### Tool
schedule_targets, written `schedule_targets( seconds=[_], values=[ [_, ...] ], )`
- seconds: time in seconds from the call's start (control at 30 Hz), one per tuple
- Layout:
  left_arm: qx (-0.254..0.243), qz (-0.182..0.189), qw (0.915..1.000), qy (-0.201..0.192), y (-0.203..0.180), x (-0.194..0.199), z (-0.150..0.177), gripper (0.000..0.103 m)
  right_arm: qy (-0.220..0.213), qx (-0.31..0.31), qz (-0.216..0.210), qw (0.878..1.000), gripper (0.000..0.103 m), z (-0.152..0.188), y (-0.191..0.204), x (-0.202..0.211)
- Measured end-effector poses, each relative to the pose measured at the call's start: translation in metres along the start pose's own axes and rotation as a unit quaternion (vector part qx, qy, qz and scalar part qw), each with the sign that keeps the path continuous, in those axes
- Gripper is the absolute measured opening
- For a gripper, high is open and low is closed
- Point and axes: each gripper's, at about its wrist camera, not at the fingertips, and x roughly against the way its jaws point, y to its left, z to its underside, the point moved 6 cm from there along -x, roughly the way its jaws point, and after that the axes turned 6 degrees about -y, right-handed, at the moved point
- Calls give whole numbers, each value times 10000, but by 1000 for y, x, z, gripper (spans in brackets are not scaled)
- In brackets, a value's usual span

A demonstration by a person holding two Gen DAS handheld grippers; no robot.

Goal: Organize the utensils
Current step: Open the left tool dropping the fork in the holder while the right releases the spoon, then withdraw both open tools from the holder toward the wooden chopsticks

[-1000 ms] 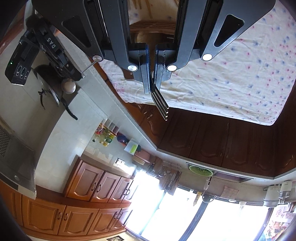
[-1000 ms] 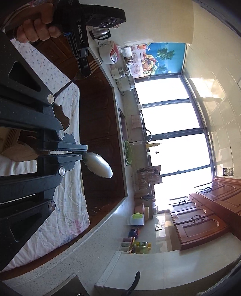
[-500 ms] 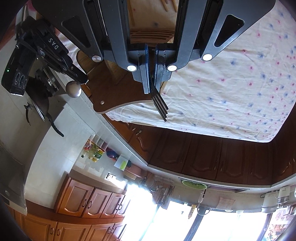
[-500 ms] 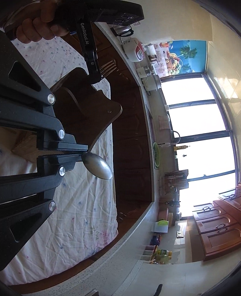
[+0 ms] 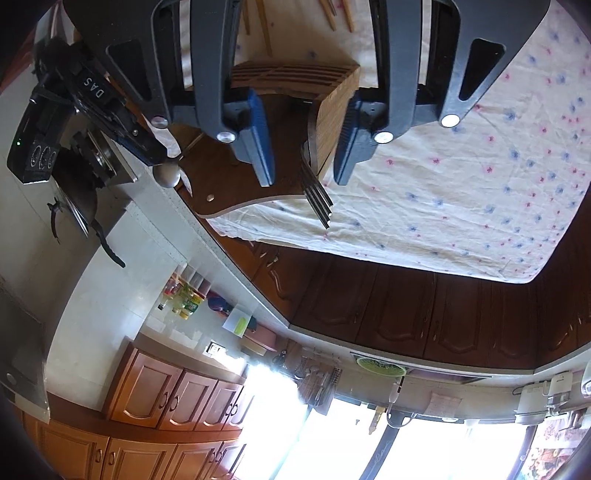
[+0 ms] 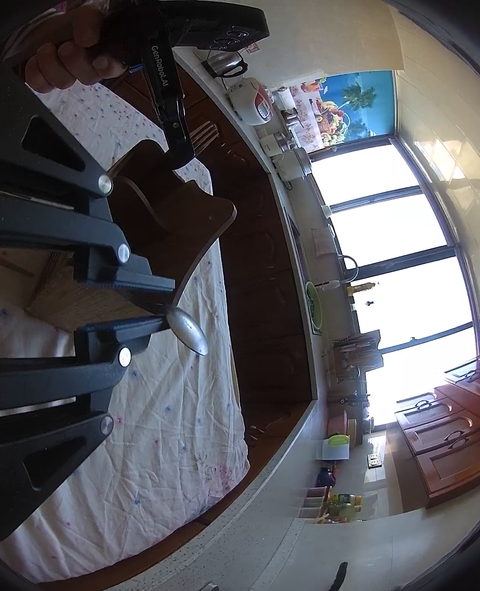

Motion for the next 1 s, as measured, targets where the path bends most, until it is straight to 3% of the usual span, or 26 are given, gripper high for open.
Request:
schedule_targets(
  seconds=[0.03,0.1,0.17,0.37,0.67,1.0],
  values=[
    [-13,-14,10000,-29,0,5,-1,44,-67,-61,3,10000,47,-2,-2,5],
    [-3,-49,10000,-68,1,14,-2,57,-163,-184,37,9997,50,-6,-6,15],
    [32,-138,9998,-106,4,25,1,71,-235,-356,44,9991,63,-8,-11,26],
    [108,-427,9990,-98,19,59,22,84,-428,-623,49,9971,97,-1,-17,66],
    [122,-803,9966,109,30,104,77,87,-327,-780,115,9963,98,33,-10,119],
    [376,-1020,9928,504,45,125,132,87,-6,-625,235,9978,98,82,3,150]
  ],
)
